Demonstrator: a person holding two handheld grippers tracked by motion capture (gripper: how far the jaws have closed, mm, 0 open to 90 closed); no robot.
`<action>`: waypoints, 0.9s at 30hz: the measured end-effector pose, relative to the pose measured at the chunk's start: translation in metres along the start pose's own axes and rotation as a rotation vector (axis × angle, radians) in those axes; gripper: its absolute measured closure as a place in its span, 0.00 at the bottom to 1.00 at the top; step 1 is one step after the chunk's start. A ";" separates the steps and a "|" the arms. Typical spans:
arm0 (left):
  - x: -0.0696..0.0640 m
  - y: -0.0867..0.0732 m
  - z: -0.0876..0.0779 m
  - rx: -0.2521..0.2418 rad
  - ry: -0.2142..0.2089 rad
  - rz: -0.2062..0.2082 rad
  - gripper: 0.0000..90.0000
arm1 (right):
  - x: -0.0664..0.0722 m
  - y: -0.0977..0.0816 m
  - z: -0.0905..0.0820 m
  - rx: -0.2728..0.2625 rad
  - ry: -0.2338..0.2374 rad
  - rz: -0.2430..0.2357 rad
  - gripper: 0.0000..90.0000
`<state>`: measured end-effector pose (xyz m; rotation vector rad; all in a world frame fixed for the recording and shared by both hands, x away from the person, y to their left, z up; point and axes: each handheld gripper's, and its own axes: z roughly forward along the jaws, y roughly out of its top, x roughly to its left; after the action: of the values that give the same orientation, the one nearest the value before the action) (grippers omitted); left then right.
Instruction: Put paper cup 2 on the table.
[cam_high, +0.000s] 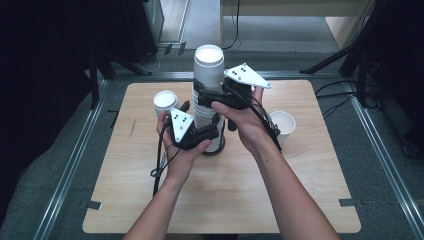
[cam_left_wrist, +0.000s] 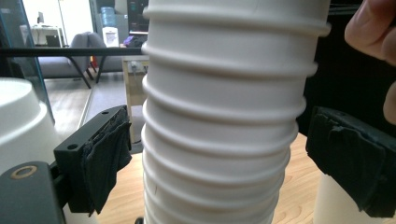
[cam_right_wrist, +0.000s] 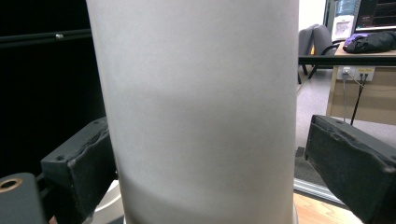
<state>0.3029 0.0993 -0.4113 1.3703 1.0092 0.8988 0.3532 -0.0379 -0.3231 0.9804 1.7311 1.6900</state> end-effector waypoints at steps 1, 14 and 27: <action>0.000 0.002 0.001 -0.002 0.001 0.001 0.08 | 0.000 0.000 0.000 0.002 -0.001 -0.006 0.06; -0.004 0.018 0.009 -0.007 0.001 0.030 0.08 | -0.002 0.000 -0.001 0.039 0.016 0.013 0.05; 0.000 0.020 0.011 -0.003 -0.023 0.007 0.09 | 0.000 -0.005 0.007 0.074 0.026 -0.005 0.13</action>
<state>0.3143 0.0961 -0.3915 1.3800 0.9861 0.8879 0.3584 -0.0332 -0.3283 0.9895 1.8230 1.6530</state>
